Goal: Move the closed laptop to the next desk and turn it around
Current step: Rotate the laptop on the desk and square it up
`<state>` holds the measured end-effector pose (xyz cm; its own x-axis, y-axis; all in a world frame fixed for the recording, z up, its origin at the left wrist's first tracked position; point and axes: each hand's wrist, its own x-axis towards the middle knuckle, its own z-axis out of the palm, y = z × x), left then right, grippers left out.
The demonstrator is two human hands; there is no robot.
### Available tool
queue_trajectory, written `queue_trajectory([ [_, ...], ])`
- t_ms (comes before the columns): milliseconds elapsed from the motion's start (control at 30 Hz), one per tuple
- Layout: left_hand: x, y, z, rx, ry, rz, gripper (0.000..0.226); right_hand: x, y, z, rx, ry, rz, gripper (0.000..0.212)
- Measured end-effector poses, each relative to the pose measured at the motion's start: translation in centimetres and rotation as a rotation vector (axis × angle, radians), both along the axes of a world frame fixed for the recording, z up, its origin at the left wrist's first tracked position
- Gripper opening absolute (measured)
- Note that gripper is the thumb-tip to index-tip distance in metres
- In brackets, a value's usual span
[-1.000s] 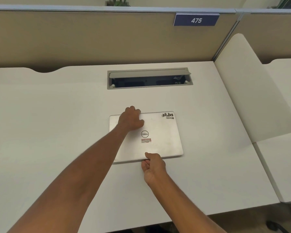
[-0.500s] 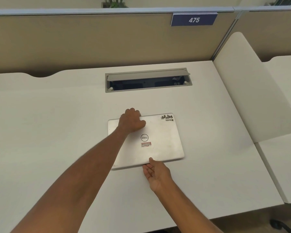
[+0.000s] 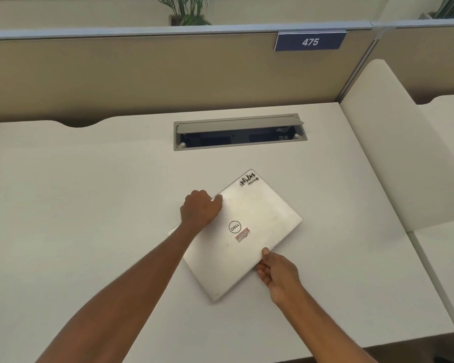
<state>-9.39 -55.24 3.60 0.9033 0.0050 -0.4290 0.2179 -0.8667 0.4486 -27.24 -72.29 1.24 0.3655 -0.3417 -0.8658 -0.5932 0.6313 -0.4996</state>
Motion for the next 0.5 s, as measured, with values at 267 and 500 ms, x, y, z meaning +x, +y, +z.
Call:
queue_trajectory([
  [267,-3.9,1.6,-0.2,-0.104,0.060,0.291,0.068,3.4,-4.2,0.8,-0.230,-0.065,0.243,0.012],
  [500,-6.4,2.9,-0.2,-0.280,0.157,0.574,0.060,8.4,-6.0,1.3,-0.267,-0.113,0.470,0.011],
])
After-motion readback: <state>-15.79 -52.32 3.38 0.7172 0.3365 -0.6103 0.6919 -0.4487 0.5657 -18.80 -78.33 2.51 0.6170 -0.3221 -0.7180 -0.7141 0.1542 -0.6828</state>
